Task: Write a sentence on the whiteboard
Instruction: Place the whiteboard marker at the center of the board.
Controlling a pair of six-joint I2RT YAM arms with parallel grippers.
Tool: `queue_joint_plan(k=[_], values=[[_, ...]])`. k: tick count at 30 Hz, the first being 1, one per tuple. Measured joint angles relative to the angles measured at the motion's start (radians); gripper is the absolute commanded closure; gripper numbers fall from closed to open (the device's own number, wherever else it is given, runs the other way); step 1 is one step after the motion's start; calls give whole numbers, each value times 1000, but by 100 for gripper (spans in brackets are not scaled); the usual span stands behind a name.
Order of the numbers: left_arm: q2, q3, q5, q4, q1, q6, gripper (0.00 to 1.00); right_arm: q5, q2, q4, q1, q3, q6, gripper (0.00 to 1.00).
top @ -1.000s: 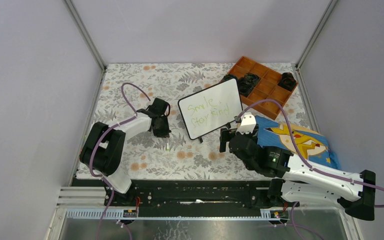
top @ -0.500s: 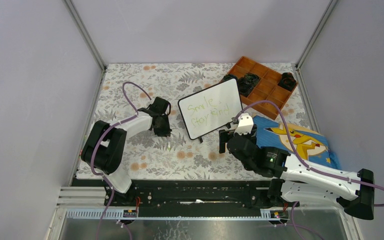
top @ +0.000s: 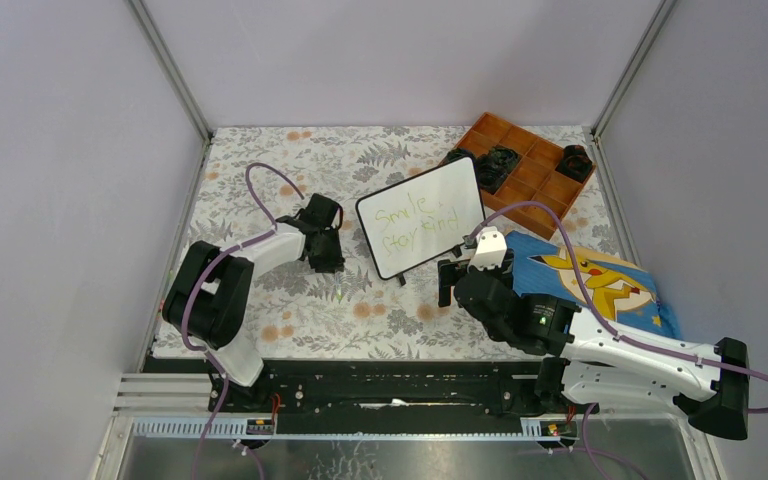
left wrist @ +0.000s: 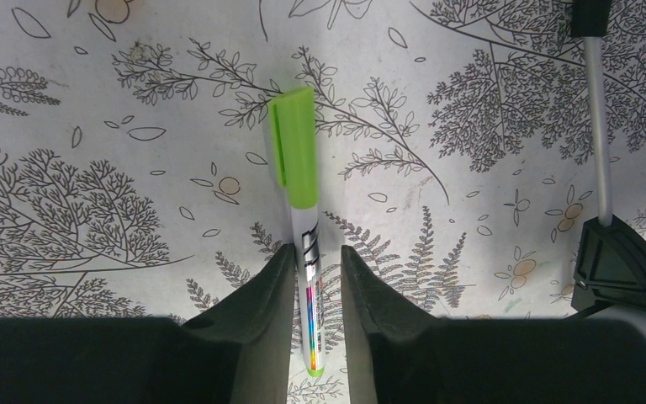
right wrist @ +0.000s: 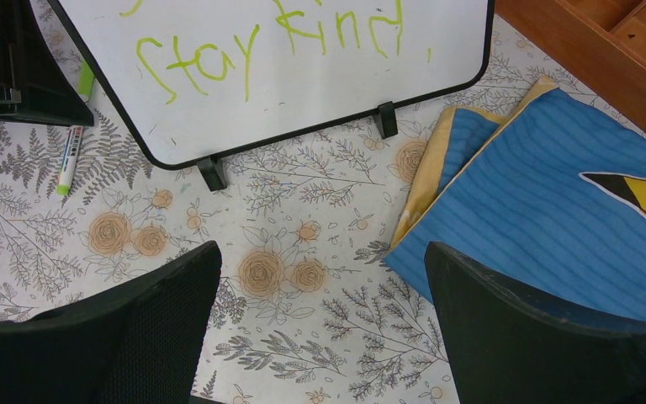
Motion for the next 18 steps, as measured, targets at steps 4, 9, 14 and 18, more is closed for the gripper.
queue_joint_plan(k=[4,9,14,18], values=[[0,0,0,2,0,0,65,0,0,0,0,0,0,3],[0,0,1,6,-3,0,59,0,0,1,0,-2,0,4],[-4,0,3,12,-5,1,51,-2,0,12,0,-11,-1,3],[-9,-1,1,13,-5,1,44,-3,0,19,0,-13,-5,3]])
